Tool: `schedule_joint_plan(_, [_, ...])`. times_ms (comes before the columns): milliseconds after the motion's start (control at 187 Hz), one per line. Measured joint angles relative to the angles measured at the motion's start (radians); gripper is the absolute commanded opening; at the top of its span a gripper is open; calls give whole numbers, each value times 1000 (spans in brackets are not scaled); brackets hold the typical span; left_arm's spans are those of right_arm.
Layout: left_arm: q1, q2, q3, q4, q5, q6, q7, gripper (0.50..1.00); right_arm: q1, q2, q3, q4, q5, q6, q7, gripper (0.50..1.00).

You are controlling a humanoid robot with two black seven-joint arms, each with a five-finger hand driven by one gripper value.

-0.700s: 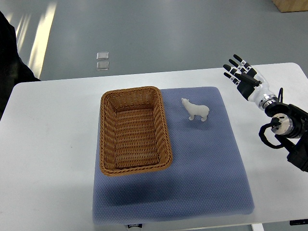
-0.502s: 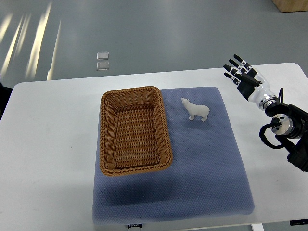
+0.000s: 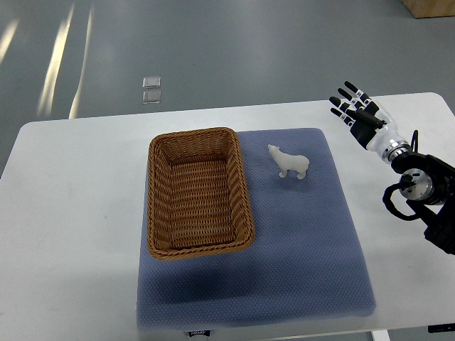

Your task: Place white bear in brown basket with right hand

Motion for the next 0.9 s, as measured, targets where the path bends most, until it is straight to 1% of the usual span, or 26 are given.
schedule_joint_plan(897, [8, 0, 1, 1, 1, 0, 1, 1000, -8, 13, 3, -8, 5, -24, 17, 921])
